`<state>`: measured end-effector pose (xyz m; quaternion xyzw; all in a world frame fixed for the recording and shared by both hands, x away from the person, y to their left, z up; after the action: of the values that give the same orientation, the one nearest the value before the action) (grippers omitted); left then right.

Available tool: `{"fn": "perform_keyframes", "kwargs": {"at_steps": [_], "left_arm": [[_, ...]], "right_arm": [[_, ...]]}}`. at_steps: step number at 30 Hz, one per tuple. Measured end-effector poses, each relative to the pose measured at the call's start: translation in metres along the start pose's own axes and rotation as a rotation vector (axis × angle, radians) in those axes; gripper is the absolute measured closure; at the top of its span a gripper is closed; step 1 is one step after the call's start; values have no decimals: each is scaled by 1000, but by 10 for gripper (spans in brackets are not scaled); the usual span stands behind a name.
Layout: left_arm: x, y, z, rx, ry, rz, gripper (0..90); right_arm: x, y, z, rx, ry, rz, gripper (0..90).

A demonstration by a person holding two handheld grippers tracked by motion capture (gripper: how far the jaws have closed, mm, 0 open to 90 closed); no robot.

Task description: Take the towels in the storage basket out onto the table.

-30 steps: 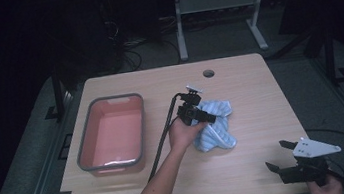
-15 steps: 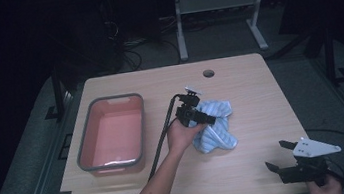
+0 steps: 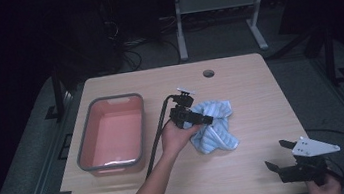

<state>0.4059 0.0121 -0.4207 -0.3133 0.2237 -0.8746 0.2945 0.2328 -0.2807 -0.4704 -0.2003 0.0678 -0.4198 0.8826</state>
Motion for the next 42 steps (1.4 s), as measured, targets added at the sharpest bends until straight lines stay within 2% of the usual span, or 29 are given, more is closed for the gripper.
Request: {"fn": "perform_keyframes", "kwargs": {"at_steps": [3, 9, 11, 15, 19, 21, 23, 25, 31, 35, 38, 42], "left_arm": [[-2, -5, -3, -5, 4, -3, 354], [-4, -17, -8, 13, 20, 21, 330], [-6, -22, -9, 34, 3, 16, 310], [-6, -27, -11, 49, -5, 17, 294], [-4, -32, -17, 54, 4, 5, 285], [-3, -35, -22, 50, 25, 16, 283], [-3, -37, -23, 51, 25, 12, 284], [-3, -41, -30, 48, 54, 46, 285], [-4, -48, -45, 48, 41, 29, 287], [-2, -51, -49, 52, 44, 24, 288], [1, -55, -53, 65, 22, -16, 289], [4, -58, -55, 67, 38, -16, 289]], "right_arm": [[0, 0, 0, -5, -1, -2, 139], [2, 0, -1, -5, 2, -8, 139], [2, -1, -1, 0, 9, -10, 139], [3, -1, -2, 6, 7, -14, 139], [3, -2, -2, -1, 16, -18, 139], [4, -3, -2, 2, 17, -22, 139], [5, -4, -3, 1, 20, -24, 139], [5, -5, -3, 4, 25, -30, 139], [7, -6, -4, 5, 19, -39, 139], [7, -5, -5, -3, 19, -40, 140], [6, -3, -5, -6, 19, -37, 140], [6, -4, -5, -4, 16, -35, 139]]}}
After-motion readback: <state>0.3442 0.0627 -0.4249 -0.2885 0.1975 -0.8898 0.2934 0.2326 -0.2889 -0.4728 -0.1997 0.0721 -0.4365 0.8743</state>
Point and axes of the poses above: each handheld gripper's, and its own axes: y roughly forward along the jaws, z roughly out of its top, x roughly to its right, the point moved 3 cm from there along y, roughly forward along the jaws, and after that the axes turned 11 degrees about x, right-handed, at the moved point
